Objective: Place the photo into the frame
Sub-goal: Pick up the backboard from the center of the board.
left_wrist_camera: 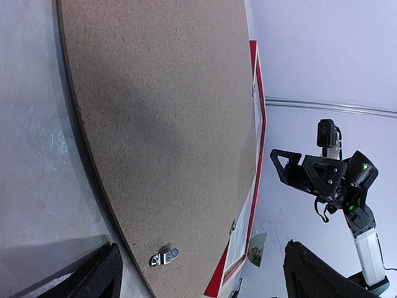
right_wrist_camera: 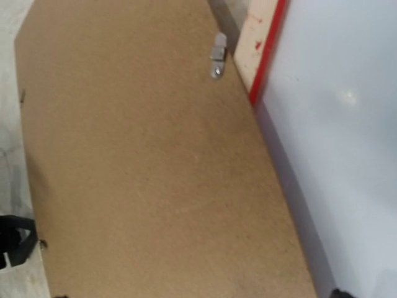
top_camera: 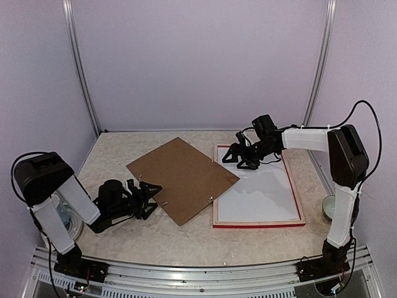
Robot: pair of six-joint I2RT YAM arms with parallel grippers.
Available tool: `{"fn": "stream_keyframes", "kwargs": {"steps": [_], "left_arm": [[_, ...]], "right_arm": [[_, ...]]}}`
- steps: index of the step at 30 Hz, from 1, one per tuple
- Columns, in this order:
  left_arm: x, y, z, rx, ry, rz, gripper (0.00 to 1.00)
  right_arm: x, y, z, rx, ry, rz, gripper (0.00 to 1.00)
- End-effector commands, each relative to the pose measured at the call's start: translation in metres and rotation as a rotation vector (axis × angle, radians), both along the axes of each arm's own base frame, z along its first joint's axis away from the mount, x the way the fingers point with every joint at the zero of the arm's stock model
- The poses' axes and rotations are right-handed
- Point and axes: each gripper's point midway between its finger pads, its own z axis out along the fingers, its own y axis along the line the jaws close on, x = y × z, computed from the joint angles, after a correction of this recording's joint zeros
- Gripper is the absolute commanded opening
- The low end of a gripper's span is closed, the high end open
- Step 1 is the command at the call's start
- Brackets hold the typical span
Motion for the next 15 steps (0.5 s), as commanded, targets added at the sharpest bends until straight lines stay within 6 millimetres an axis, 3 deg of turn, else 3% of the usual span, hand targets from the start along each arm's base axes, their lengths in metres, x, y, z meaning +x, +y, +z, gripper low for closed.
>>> {"fn": "stream_keyframes", "kwargs": {"steps": [1,15], "left_arm": [[-0.007,0.001,-0.018,0.027,0.059,-0.005,0.89],[-0.008,0.0,-0.016,0.011,0.053,-0.016,0.89]], "right_arm": [[0.007,-0.002,-0.012,0.056,0.004,0.015,0.9],[0.009,-0.005,-0.041,0.102,0.04,0.045,0.77]]}}
